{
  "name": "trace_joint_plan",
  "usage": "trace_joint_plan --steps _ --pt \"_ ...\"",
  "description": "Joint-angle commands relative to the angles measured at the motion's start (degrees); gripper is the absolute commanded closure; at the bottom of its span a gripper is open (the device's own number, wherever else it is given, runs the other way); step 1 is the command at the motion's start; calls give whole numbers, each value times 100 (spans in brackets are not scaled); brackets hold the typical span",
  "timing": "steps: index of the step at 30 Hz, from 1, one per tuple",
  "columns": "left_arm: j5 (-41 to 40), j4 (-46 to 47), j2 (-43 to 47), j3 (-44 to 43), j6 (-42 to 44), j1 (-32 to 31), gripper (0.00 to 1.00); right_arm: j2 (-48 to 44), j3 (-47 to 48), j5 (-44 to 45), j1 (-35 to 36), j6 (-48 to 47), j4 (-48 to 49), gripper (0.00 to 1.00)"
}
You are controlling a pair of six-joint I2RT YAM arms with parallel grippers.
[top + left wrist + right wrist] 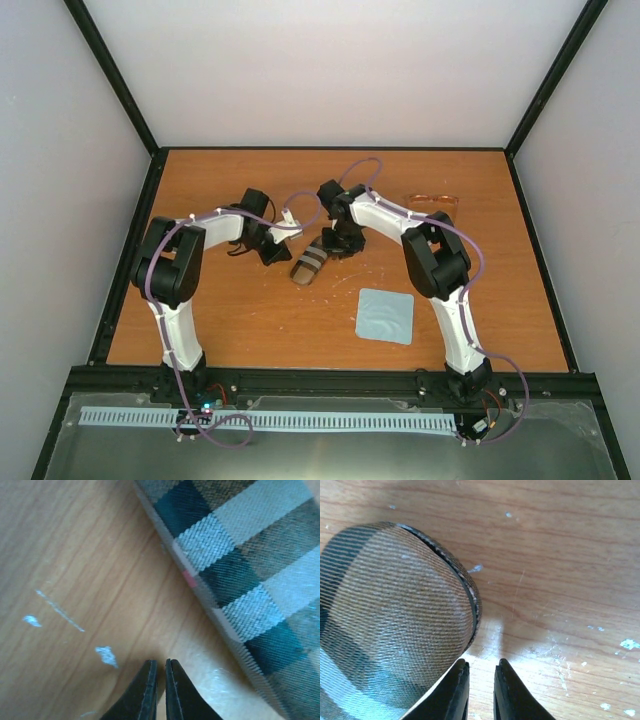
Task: Organize the sunglasses
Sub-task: Adjust the sunglasses case at the center of the board.
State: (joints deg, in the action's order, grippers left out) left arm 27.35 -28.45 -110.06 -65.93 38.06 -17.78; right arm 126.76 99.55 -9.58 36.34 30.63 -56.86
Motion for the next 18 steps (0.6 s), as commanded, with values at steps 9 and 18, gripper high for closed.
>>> trace_joint_plan --steps 9,18 --pt "1033 -220 272 243 -579 -217 90 384 595 272 -70 -570 -79 85" --pt "1223 84 263 454 -1002 -225 87 564 1018 426 -83 -955 -264 83"
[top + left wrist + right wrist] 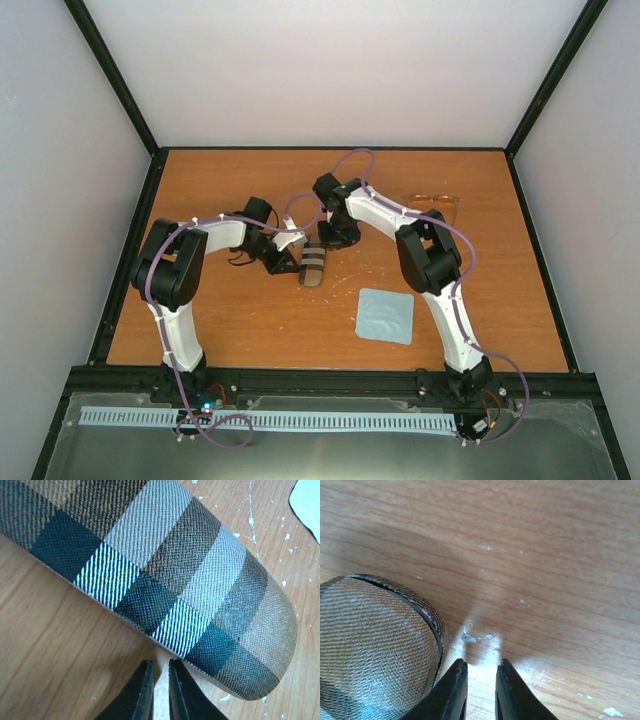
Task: Organize the sunglasses
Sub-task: Adjust the sunglasses case at the center of the board.
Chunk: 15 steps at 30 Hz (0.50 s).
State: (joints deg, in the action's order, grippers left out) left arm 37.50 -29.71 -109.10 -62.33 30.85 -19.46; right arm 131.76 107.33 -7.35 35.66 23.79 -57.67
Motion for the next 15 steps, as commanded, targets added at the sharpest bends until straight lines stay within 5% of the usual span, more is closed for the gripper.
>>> trace_joint_plan --steps 1,6,10,15 --pt "210 260 210 130 -326 -57 86 34 252 298 -15 -304 -218 83" --pt "286 472 382 211 -473 -58 79 -255 171 529 -15 -454 -279 76" --pt "8 512 466 159 -494 -53 75 -628 148 805 26 -557 -438 36" --pt "-336 399 556 -15 -708 385 66 -1156 -32 661 209 -445 -398 22"
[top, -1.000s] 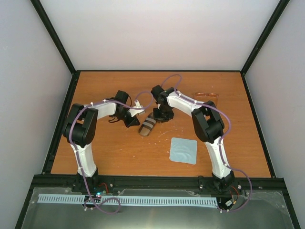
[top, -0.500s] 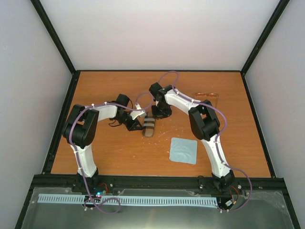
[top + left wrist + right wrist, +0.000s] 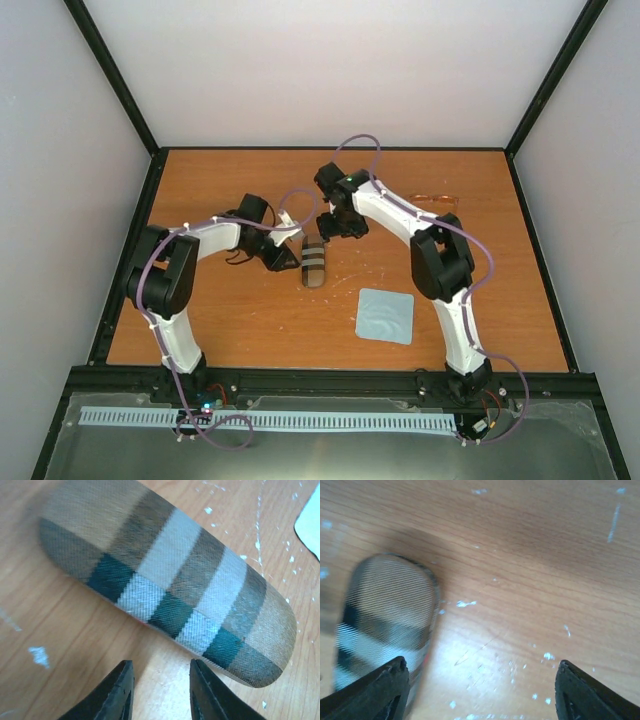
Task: Organize the sunglasses
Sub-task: Adjust the sunglasses case at the center of the board, then pick up the sunglasses case from the center of the board.
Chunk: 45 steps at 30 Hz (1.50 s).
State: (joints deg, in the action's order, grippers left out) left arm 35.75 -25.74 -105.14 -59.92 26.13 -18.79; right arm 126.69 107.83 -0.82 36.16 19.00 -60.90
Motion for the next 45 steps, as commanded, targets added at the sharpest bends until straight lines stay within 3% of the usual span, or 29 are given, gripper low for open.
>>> trace_joint_plan --steps 1,6,11,23,45 --pt "-103 -77 137 -351 -341 530 62 -681 -91 -45 205 85 -71 22" --pt "31 -254 76 -638 -611 1460 55 -522 10 -78 569 139 -103 17" --pt "-239 -264 52 -874 -669 1877 54 99 596 210 945 241 -587 7" --pt "-445 -236 -103 -944 -579 1945 53 812 1349 401 1067 811 -1363 6" --pt "-103 -235 -249 -711 -442 1941 53 1259 1572 218 1086 842 -1319 10"
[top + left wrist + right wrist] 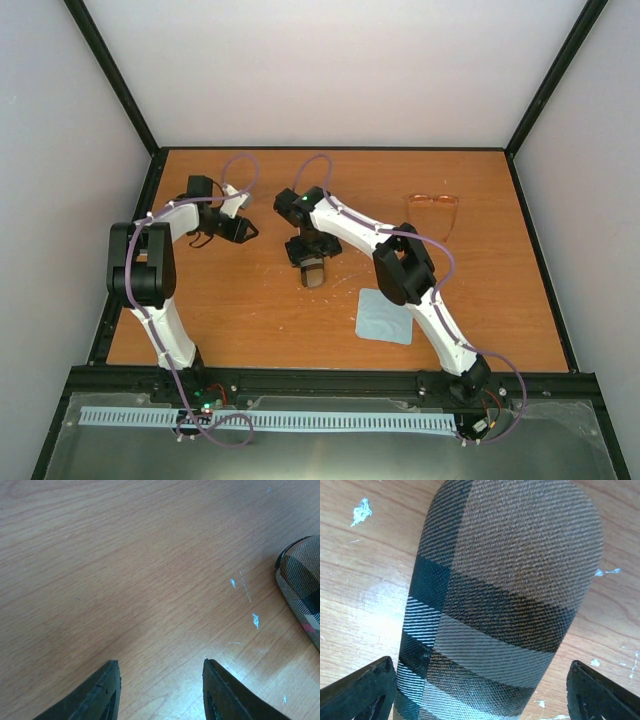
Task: Organize the sunglasses
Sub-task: Pick up the sunglasses case from the center of the board.
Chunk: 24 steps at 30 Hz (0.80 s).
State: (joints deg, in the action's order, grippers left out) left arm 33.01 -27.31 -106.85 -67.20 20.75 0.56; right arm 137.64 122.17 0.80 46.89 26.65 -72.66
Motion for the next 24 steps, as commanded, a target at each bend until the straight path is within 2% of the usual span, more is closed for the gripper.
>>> trace_joint_plan --steps 1,10,24 --pt "178 -79 -81 19 96 11 53 147 148 87 13 81 -163 10" --pt "230 -64 -112 15 96 14 53 -48 185 352 8 99 -174 9" --pt "276 -73 -167 32 122 13 54 -148 147 250 13 181 -189 10"
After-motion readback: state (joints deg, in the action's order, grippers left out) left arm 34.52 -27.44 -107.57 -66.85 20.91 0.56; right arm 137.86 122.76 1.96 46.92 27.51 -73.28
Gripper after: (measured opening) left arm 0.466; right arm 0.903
